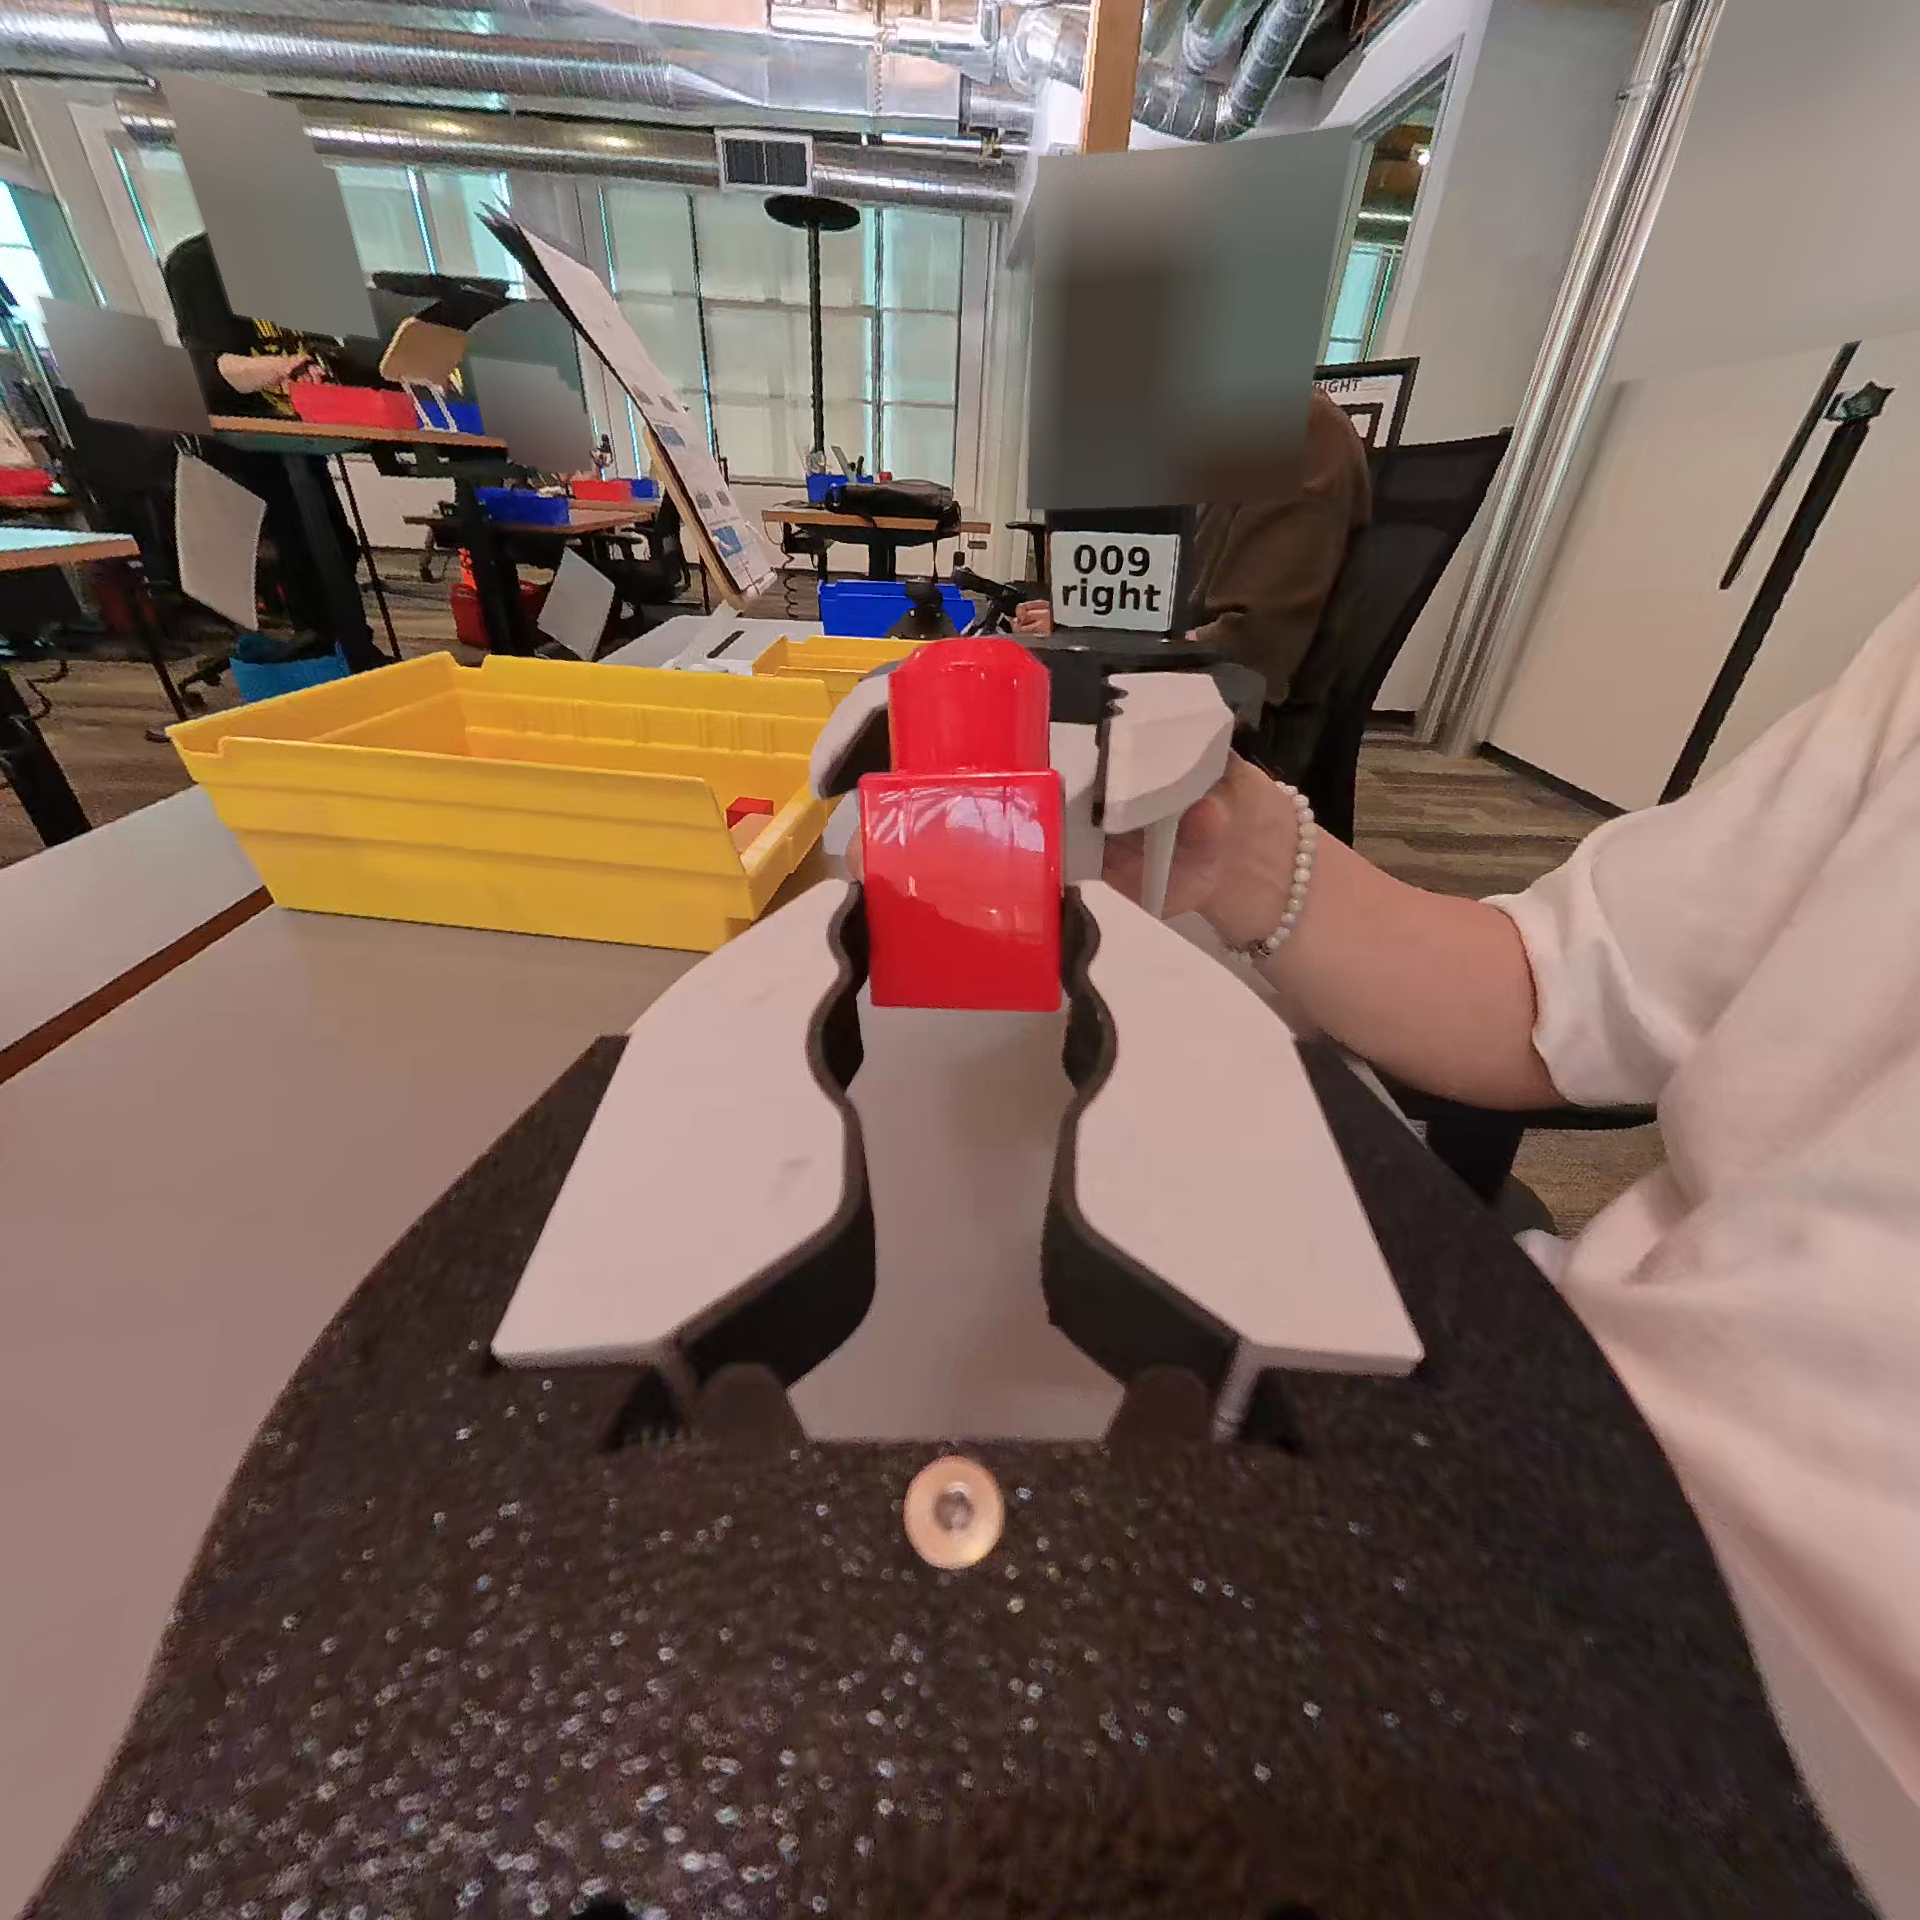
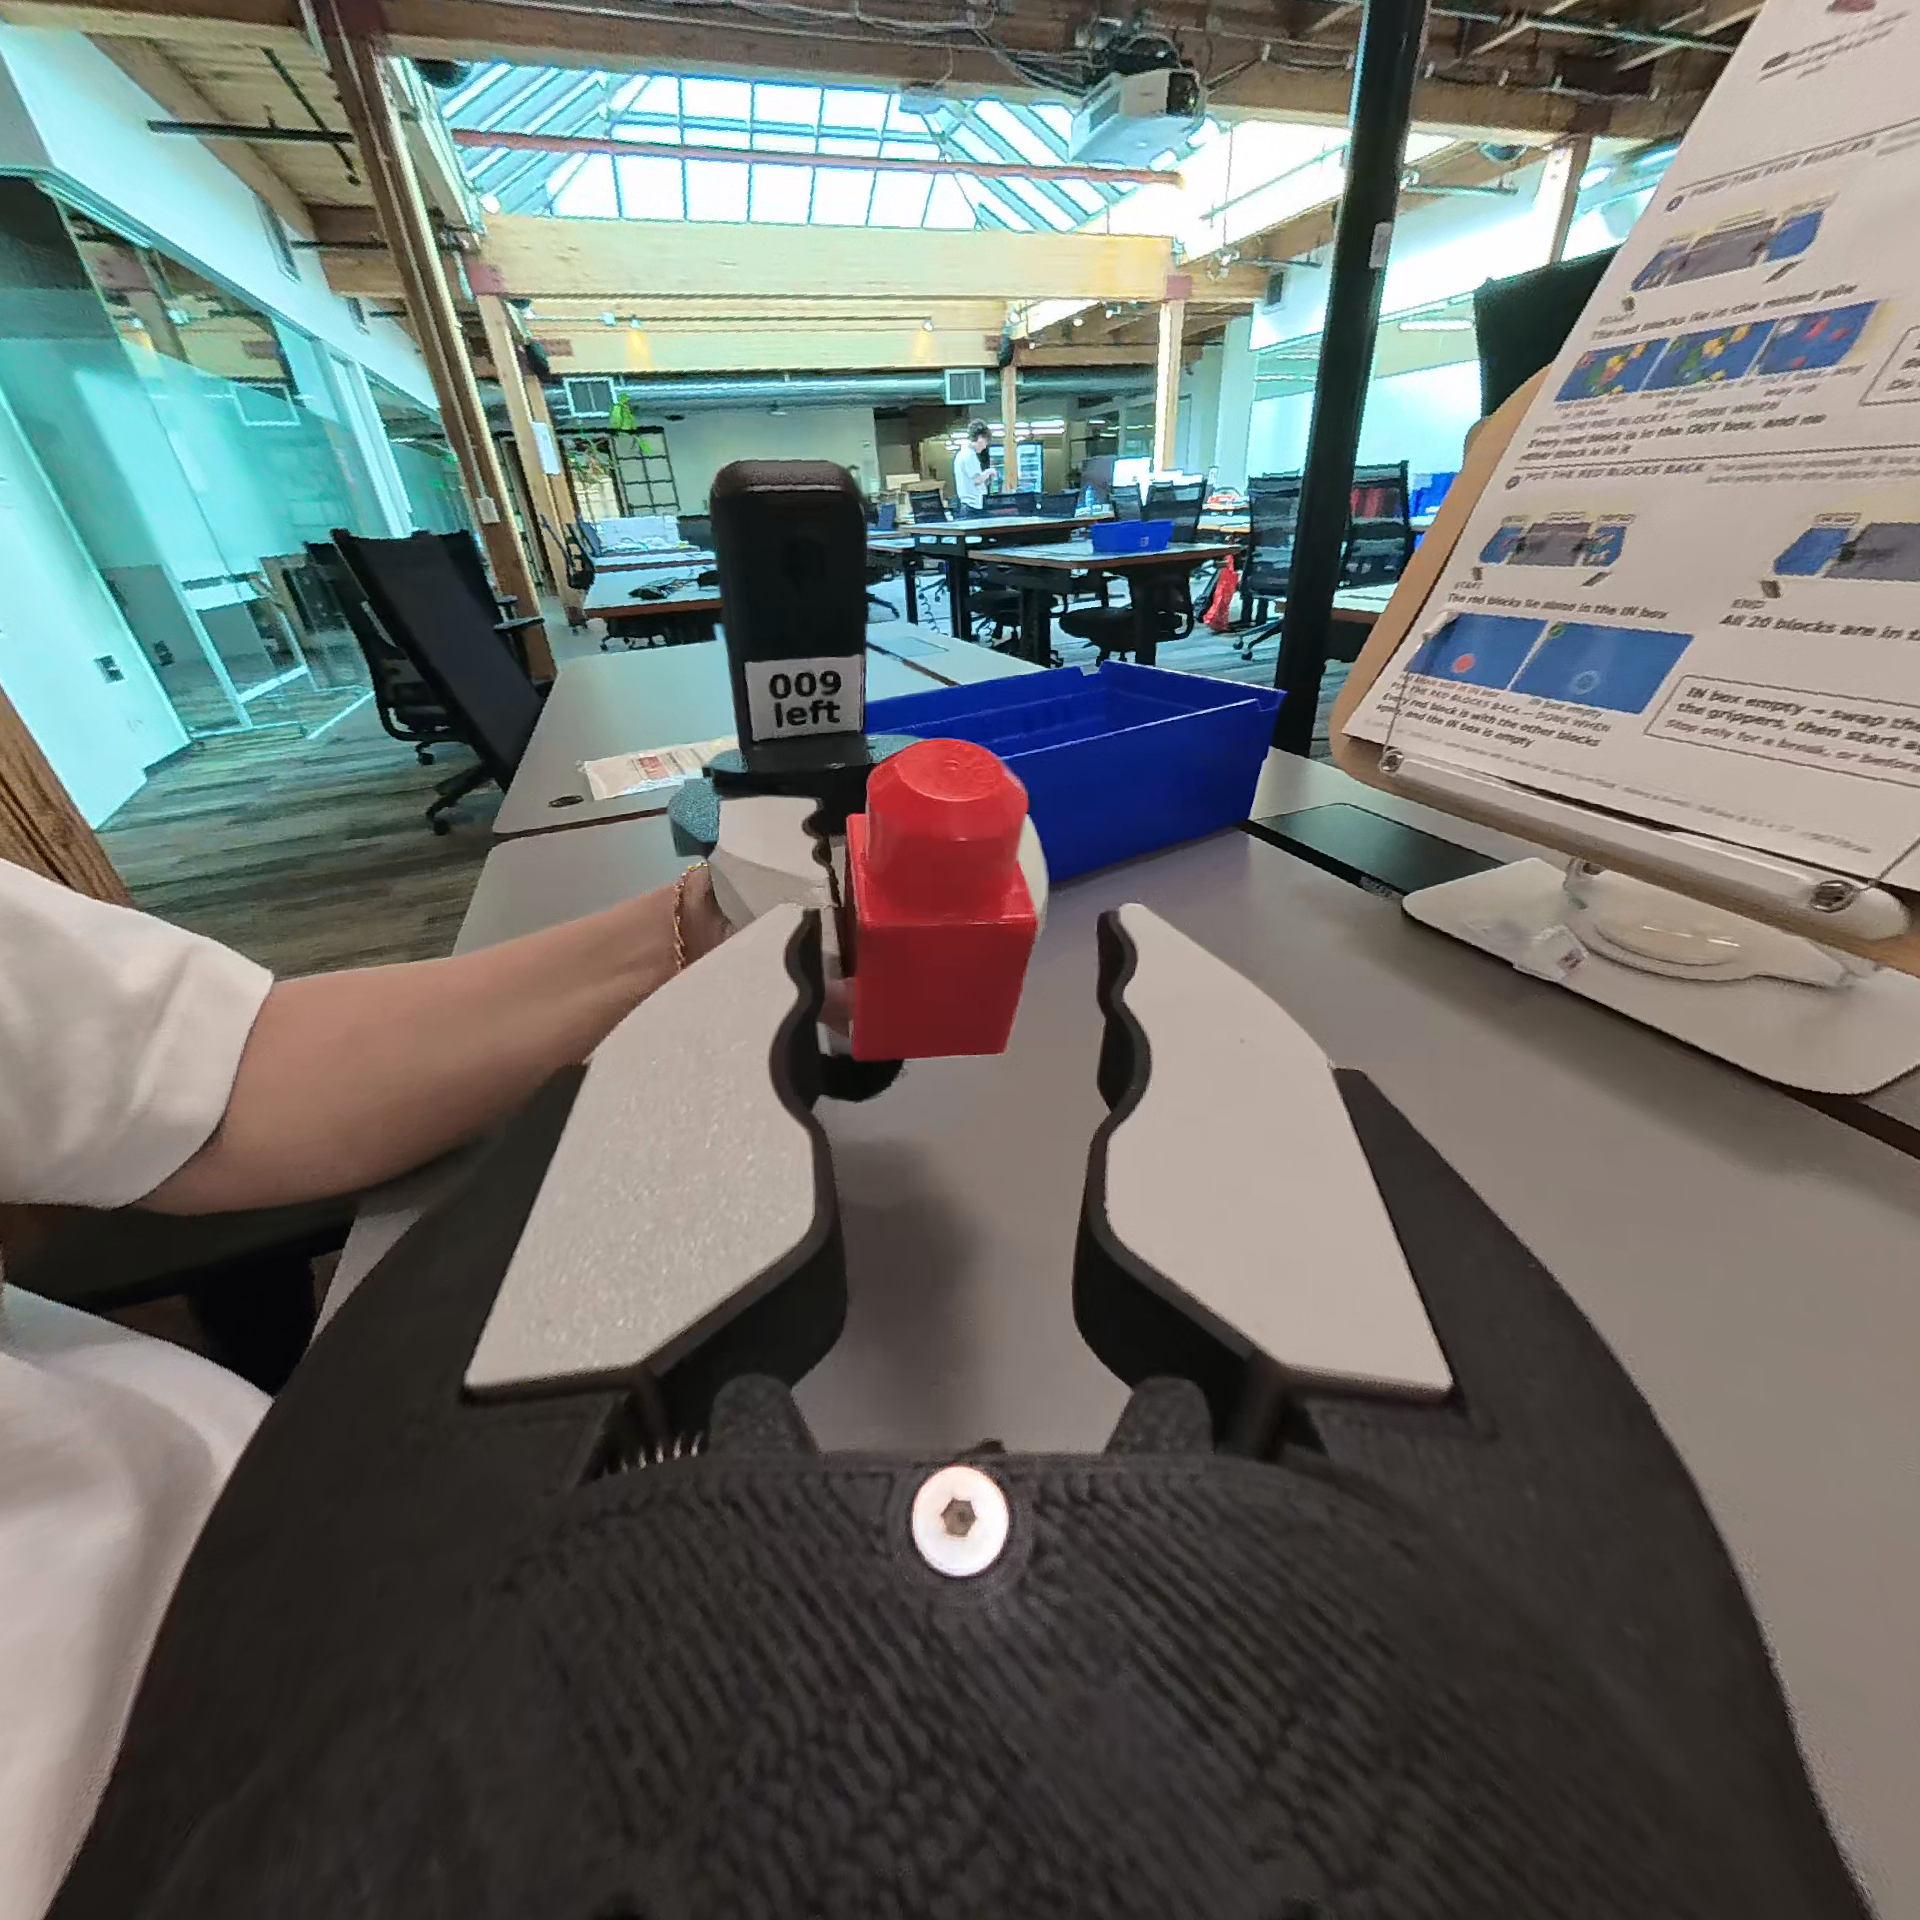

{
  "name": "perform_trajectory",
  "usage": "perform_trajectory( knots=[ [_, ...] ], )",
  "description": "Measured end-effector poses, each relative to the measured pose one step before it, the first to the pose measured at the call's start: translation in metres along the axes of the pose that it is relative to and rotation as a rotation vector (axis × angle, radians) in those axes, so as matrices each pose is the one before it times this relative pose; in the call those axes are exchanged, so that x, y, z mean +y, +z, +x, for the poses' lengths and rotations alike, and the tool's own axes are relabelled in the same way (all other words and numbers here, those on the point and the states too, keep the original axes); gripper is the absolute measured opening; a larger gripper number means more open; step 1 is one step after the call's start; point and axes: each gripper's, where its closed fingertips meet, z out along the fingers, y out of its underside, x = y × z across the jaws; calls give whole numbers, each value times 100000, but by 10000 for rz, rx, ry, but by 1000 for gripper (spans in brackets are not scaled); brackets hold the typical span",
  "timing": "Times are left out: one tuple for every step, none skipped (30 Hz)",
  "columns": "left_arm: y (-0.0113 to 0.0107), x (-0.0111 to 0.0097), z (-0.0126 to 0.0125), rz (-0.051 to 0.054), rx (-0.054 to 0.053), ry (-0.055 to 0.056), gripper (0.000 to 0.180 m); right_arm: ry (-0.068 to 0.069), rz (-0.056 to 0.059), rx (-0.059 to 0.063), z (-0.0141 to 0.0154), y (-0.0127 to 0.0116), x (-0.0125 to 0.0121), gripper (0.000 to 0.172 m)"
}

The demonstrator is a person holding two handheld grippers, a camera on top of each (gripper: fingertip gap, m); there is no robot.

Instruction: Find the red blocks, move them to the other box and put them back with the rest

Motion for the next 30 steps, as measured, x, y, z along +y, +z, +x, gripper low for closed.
perform_trajectory(
  knots=[
    [108, 12, -136, 70, -92, 24, 35, -8, -49, -76, -108, 100, 164, 49],
    [80, 13, -92, 52, -56, -27, 35, -37, -61, 21, 14, 66, 129, 44],
    [35, 35, 32, 19, 30, -40, 35, -103, -46, 40, 60, 21, 75, 35],
    [-1, 25, -19, 32, -3, -26, 35, -46, 7, 45, 52, 28, -17, 35],
    [-28, -4, -13, 47, -17, -7, 35, -12, -41, -12, -5, 43, 7, 35],
    [-33, 56, -3, 9, -13, -17, 35, 36, -80, -29, -1, 42, 45, 34],
    [-34, 84, -37, -4, -42, -17, 35, 59, -133, -15, 33, 41, 103, 34],
    [-17, 88, -155, 9, -135, 13, 35, 101, -158, 72, 196, 27, 119, 34],
    [-26, 61, -332, 54, -291, 77, 35, 91, -124, 219, 444, -84, 68, 34],
    [-52, 51, -541, 58, -424, 115, 38, 23, -24, 250, 530, -270, -112, 34],
    [-69, 115, -543, -23, -372, 83, 47, 29, 37, 272, 623, -513, -274, 34],
    [-87, 195, -610, -117, -351, -22, 57, 115, -17, 466, 983, -759, -293, 34],
    [-113, 256, -627, -173, -336, -62, 62, 223, -118, 756, 1549, -1034, -199, 34],
    [-124, 210, -584, -133, -296, -48, 64, 218, -181, 890, 1912, -1265, -139, 34],
    [-138, 139, -478, -78, -238, -21, 64, 149, -230, 959, 2189, -1413, -56, 34],
    [-111, 149, -440, -92, -219, -7, 61, 109, -280, 1039, 2440, -1505, 27, 34],
    [-97, 92, -320, -76, -157, 9, 60, 29, -245, 947, 2423, -1459, 43, 34],
    [-60, 20, -142, -18, -59, 18, 59, 28, -234, 885, 2457, -1302, 78, 34],
    [-29, 7, -90, -7, -43, 1, 56, 57, -296, 844, 2488, -990, 190, 34],
    [36, 40, -112, -33, -67, -21, 55, 55, -357, 695, 2341, -564, 227, 34],
    [84, 142, -59, -75, -25, -41, 55, -2, -431, 433, 1946, -130, 216, 34],
    [117, 230, 35, -121, 32, -48, 54, -58, -340, 347, 1741, 172, 4, 34],
    [141, 299, 64, -153, 42, -20, 54, 10, -324, 370, 1669, 321, -31, 34],
    [138, 330, 80, -168, 38, 45, 54, 27, -415, 244, 1319, 397, 34, 34],
    [119, 359, 49, -185, 14, 103, 54, -71, -390, 196, 1137, 447, -29, 34],
    [89, 354, -8, -190, -28, 131, 54, -131, -287, 450, 1465, 502, -171, 34],
    [78, 308, -32, -165, -44, 123, 54, -103, -364, 539, 1606, 566, -5, 34],
    [67, 224, -32, -116, -29, 80, 54, -15, -439, 335, 1307, 681, 160, 34],
    [50, 163, -11, -74, -5, 24, 54, 39, -394, 189, 1059, 761, 126, 34],
    [42, 126, -4, -51, 8, -9, 54, 32, -315, 211, 1017, 801, 63, 34]
  ],
)
